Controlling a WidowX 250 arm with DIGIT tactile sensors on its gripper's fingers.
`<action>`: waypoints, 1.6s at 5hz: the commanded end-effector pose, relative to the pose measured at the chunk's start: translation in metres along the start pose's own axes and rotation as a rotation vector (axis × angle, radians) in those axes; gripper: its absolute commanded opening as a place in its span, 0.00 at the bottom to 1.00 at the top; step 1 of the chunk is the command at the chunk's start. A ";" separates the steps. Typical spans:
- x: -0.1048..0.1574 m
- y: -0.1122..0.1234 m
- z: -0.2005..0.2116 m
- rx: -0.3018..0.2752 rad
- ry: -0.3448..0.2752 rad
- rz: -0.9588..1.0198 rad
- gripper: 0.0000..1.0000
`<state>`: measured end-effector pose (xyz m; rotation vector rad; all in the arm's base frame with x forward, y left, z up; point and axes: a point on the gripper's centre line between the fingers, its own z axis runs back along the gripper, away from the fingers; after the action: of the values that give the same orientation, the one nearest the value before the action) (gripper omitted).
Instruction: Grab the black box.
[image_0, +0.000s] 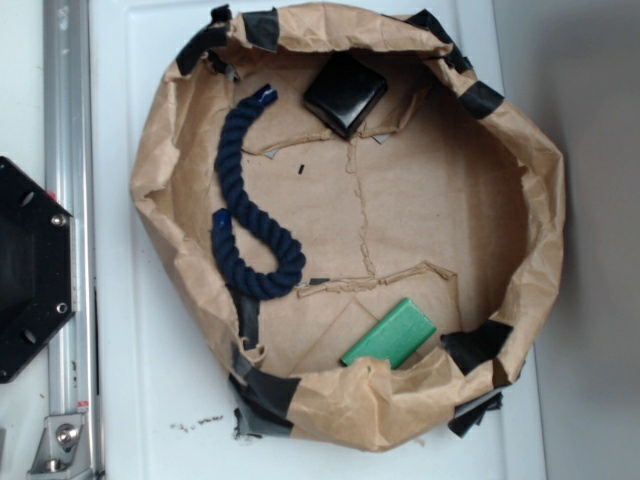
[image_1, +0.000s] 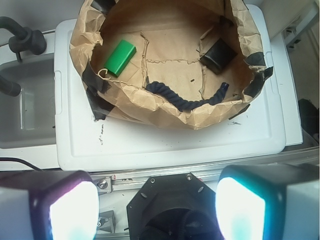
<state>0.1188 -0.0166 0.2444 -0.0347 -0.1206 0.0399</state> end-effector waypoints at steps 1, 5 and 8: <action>0.000 0.000 0.000 0.000 0.000 0.000 1.00; 0.099 0.023 -0.075 -0.051 -0.031 0.661 1.00; 0.133 0.060 -0.134 0.154 -0.218 0.892 1.00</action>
<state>0.2640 0.0269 0.1159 0.0849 -0.2724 0.9122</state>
